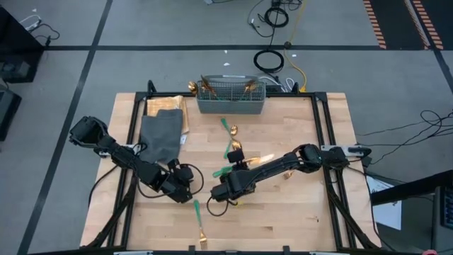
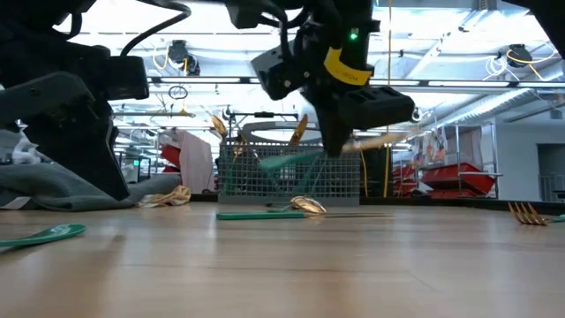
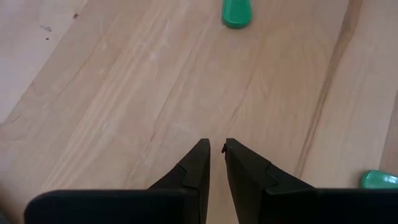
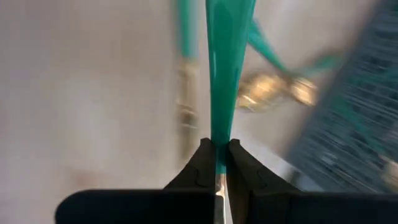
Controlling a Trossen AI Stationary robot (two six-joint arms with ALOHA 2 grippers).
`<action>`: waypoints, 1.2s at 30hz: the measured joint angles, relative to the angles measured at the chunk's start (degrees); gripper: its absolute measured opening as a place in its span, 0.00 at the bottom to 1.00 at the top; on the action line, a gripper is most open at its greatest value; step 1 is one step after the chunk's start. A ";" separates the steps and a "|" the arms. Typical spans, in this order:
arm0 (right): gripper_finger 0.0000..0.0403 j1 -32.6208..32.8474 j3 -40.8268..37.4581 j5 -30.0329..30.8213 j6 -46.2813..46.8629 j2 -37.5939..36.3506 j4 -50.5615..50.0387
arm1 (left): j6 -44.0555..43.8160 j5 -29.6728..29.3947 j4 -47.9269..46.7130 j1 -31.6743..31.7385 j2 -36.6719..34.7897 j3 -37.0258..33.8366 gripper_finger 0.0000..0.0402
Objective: Sort silverware
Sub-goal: Put the green table knife into the silverware basket
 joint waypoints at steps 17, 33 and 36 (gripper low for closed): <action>0.00 -15.60 0.54 26.02 -14.87 -1.80 -1.71 | 0.04 -1.03 0.02 0.00 0.00 0.00 0.14; 0.00 -29.69 7.10 42.89 -39.68 -1.79 9.01 | 0.02 -4.47 0.00 0.00 0.00 0.00 0.14; 0.00 -31.10 7.36 42.78 -51.53 -1.79 17.53 | 0.00 -5.15 0.00 0.00 0.00 0.00 0.14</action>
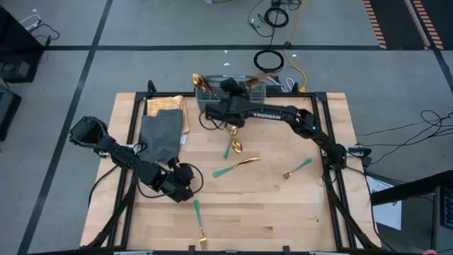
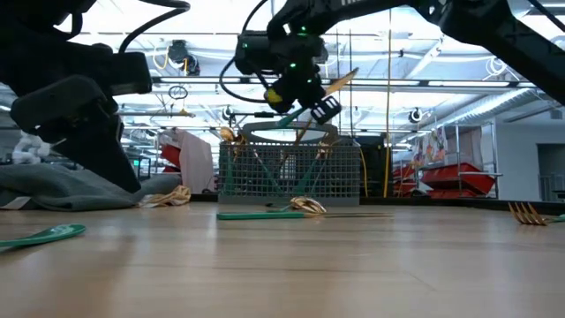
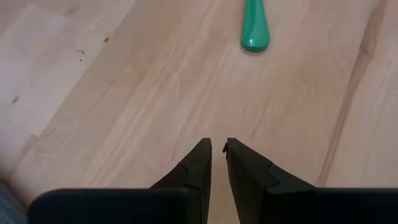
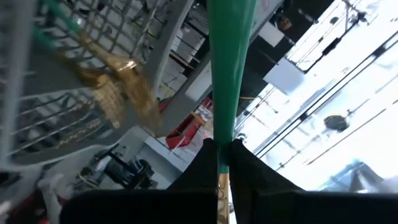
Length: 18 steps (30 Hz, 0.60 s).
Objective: Sort silverware
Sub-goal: Put the green table knife into the silverware basket
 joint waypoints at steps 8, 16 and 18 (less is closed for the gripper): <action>0.00 -1.88 0.02 -1.64 -21.61 0.00 18.92 | -0.04 -1.09 0.00 0.00 0.00 -0.04 0.14; 0.00 -3.41 -1.47 -3.70 -24.59 0.50 19.15 | -0.02 -2.38 0.01 0.00 0.00 -0.07 0.14; 0.00 -3.54 -2.42 -3.63 -25.43 0.51 19.26 | 0.03 -3.15 0.02 0.00 0.00 -0.07 0.14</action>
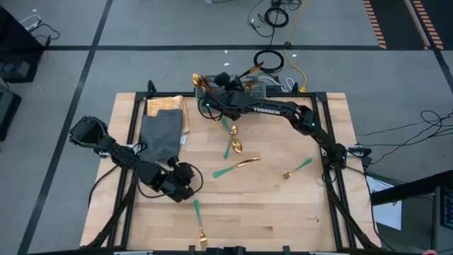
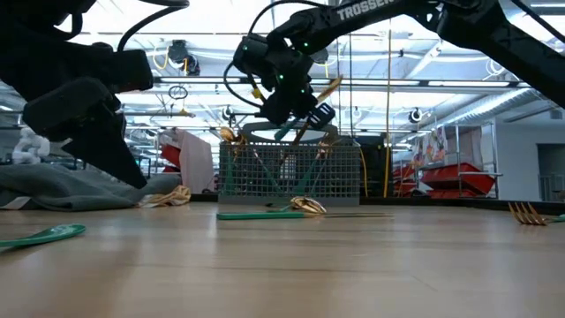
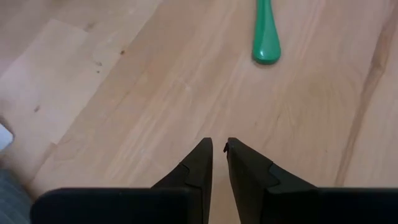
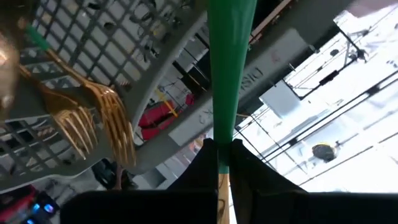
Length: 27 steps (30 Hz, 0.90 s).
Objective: Sort silverware
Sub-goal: Put the green table knife into the silverware basket
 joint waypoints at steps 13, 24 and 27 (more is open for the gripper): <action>0.00 0.89 -2.81 -1.96 -6.41 0.01 -1.57 | -0.01 -2.52 0.01 0.00 0.00 -0.04 0.14; 0.00 0.87 -2.81 -5.56 -9.53 0.01 -2.81 | -0.01 -3.81 0.01 0.00 0.00 -0.04 0.14; 0.00 0.87 -2.81 -7.60 -11.03 0.01 -2.85 | -0.01 -4.20 0.01 0.00 0.00 -0.04 0.14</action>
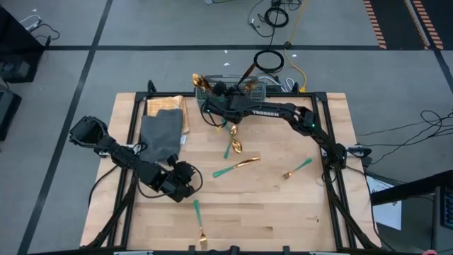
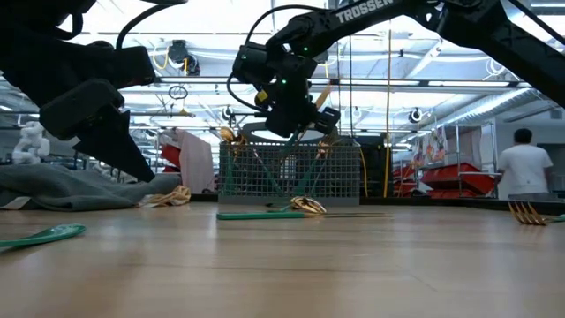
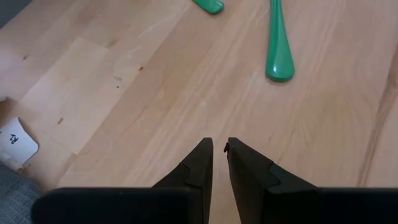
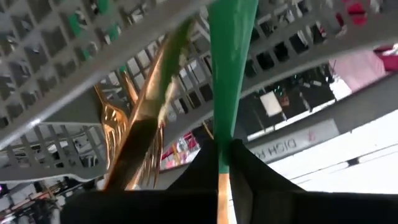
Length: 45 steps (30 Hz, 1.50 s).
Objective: Sort silverware
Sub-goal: Put the green table knife into the silverware basket, then put the green spoon into the silverware basket
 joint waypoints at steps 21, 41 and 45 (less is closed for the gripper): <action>0.36 0.06 0.00 -2.89 -1.76 0.00 2.68 | 0.31 0.01 -0.02 0.00 0.00 0.00 0.14; 0.37 9.30 2.19 -16.17 60.89 -16.68 -10.62 | -0.13 0.83 0.29 0.00 0.00 0.00 0.14; 0.37 8.17 2.16 -37.11 85.08 -19.00 -29.23 | -0.37 2.55 0.79 0.00 0.00 0.00 0.14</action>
